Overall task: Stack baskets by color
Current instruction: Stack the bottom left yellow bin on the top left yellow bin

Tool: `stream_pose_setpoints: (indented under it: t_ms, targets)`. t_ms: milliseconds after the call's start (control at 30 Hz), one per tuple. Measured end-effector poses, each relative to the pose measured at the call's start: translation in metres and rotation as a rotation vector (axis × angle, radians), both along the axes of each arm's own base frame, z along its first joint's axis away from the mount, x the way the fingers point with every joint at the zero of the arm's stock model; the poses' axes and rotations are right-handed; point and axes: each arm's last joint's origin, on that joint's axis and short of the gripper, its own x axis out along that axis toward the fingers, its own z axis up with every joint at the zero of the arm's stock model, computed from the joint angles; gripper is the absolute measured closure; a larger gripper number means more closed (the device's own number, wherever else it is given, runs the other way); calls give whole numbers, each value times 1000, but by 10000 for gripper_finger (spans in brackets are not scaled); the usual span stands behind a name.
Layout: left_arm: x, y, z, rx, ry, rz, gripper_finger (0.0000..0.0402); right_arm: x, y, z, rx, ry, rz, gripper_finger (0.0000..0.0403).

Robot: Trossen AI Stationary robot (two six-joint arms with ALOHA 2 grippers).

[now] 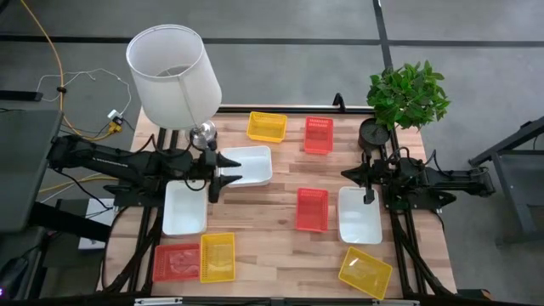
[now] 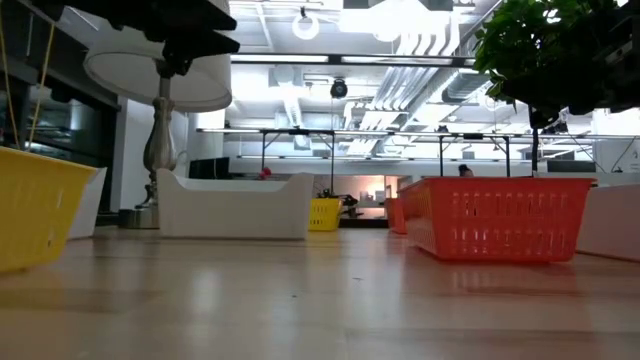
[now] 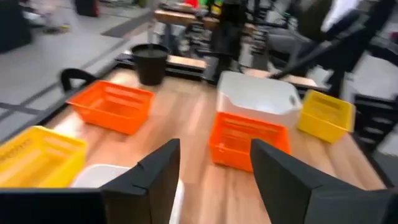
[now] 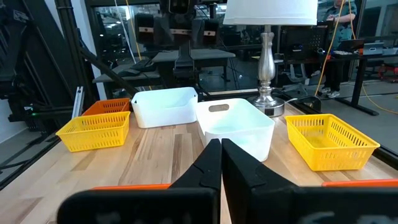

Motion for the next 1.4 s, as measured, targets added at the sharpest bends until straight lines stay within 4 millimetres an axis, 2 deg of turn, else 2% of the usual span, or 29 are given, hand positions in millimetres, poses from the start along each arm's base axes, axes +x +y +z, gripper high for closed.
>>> stream_pose_setpoints:
  t_ms: [133, 333, 600, 833, 1100, 1400]
  targets:
    - [-1, -5, -5, -87, 41, -84, 213, 0, 0, 0, 0, 0, 0, 402]
    - [-1, -37, -22, -136, 199, -248, 213, 0, 0, 0, 0, 0, 0, 402]
    - [-4, -81, -31, -67, 460, -235, 213, 0, 0, 0, 0, 0, 0, 402]
    - [-1, -112, -57, -49, 600, -272, 213, 0, 0, 0, 0, -1, 0, 402]
    - [8, -130, -90, 16, 716, -270, 213, 0, 0, 0, 0, 0, 0, 402]
    - [11, -136, -104, -45, 776, -286, 213, 0, 0, 0, 0, 0, 0, 402]
